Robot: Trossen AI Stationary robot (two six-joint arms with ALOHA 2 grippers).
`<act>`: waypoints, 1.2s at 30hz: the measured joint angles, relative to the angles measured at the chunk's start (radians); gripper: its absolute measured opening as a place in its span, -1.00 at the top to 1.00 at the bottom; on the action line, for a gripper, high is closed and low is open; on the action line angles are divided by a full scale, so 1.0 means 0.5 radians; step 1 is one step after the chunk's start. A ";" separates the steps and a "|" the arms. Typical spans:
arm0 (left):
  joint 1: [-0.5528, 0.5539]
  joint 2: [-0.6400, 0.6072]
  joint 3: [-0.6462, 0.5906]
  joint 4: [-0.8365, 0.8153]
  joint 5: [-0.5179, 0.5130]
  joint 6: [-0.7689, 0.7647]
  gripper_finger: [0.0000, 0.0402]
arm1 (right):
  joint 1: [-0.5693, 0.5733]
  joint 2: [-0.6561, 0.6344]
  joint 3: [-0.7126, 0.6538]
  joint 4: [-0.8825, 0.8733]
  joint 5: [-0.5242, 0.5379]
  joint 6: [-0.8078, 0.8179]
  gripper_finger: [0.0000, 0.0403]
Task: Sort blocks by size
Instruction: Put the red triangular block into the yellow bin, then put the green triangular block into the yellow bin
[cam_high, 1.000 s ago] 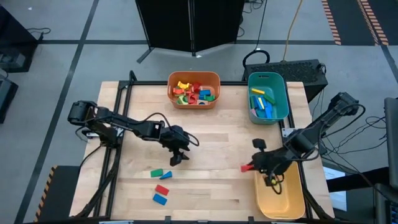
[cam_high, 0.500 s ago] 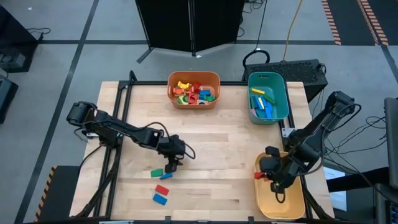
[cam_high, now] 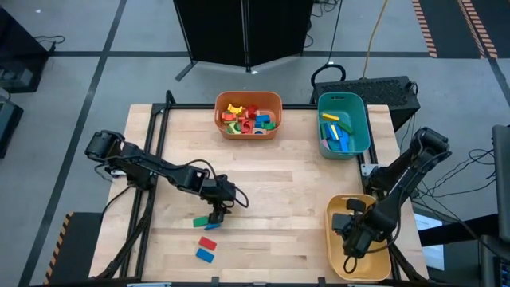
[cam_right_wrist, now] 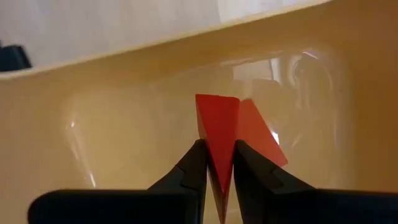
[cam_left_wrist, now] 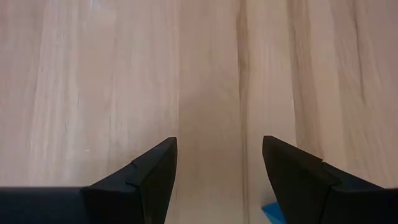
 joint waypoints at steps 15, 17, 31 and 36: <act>-0.142 0.001 0.201 -0.454 -0.010 -0.082 -0.17 | -0.002 0.000 0.000 -0.260 0.155 0.204 0.32; -0.186 0.001 0.204 -0.571 -0.011 -0.183 -0.17 | -0.002 0.000 0.000 -0.287 0.150 0.261 0.31; -0.517 0.001 0.204 -0.877 -0.191 -0.698 -0.17 | 0.024 -0.002 0.508 -0.293 0.718 -0.196 0.44; -0.616 0.001 0.204 -0.897 -0.217 -0.785 -0.17 | 0.024 -0.003 0.633 -0.291 0.928 -0.384 0.45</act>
